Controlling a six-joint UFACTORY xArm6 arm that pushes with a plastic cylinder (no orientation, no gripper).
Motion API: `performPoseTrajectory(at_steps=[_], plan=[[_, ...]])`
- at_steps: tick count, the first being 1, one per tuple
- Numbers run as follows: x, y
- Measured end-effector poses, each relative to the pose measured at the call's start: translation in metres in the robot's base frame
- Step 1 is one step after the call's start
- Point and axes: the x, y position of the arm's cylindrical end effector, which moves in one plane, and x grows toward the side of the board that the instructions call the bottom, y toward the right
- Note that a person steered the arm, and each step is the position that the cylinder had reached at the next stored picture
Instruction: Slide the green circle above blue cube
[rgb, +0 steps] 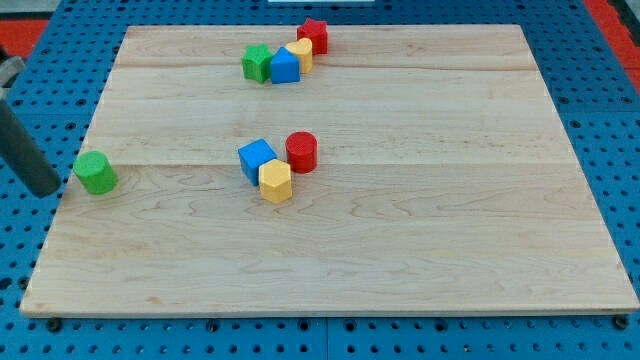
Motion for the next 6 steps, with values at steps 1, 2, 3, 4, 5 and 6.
performPoseTrajectory(at_steps=[1,2,3,4,5,6], plan=[[-0.001,0.082],[-0.004,0.141],[-0.019,0.106],[-0.031,0.063],[-0.033,0.12],[-0.035,0.152]])
